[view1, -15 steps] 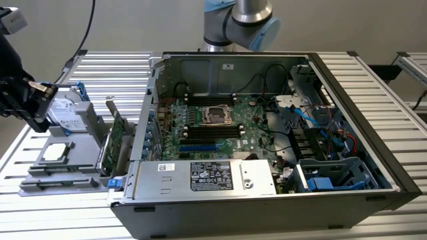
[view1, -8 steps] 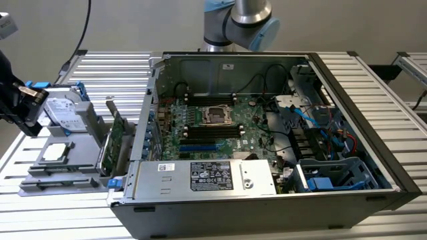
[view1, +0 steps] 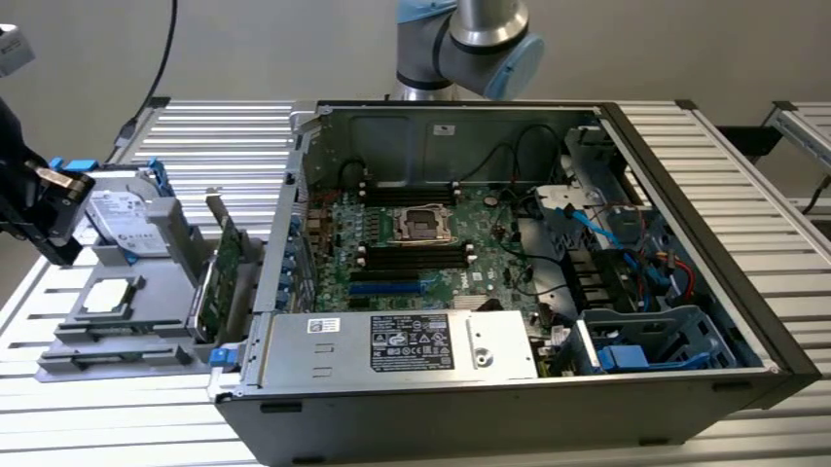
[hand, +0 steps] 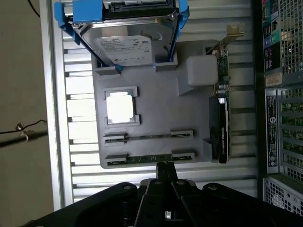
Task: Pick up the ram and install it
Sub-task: 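Pick up the ram and move it above insertion slot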
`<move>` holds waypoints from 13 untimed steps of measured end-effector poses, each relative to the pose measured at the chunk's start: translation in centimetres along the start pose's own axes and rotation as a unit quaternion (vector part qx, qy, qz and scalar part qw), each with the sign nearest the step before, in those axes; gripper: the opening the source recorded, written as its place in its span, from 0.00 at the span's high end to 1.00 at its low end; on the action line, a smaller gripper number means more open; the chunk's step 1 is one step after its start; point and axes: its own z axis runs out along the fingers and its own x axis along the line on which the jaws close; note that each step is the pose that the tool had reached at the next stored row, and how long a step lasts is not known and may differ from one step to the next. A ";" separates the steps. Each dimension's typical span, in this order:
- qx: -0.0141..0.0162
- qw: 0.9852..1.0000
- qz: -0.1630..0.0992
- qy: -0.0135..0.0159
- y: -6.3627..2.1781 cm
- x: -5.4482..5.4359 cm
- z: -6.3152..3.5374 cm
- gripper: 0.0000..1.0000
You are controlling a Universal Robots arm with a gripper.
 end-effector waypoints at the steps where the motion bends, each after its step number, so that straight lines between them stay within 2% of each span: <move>1: 0.000 1.000 0.000 0.000 0.00 0.0 0.00 0.89; 7: 0.000 1.000 -0.001 0.000 0.00 0.0 0.05 0.89; 10: 0.000 1.000 -0.026 0.002 0.00 0.0 0.20 0.89; 13: 0.000 0.999 -0.053 0.003 -0.02 0.0 0.41 0.89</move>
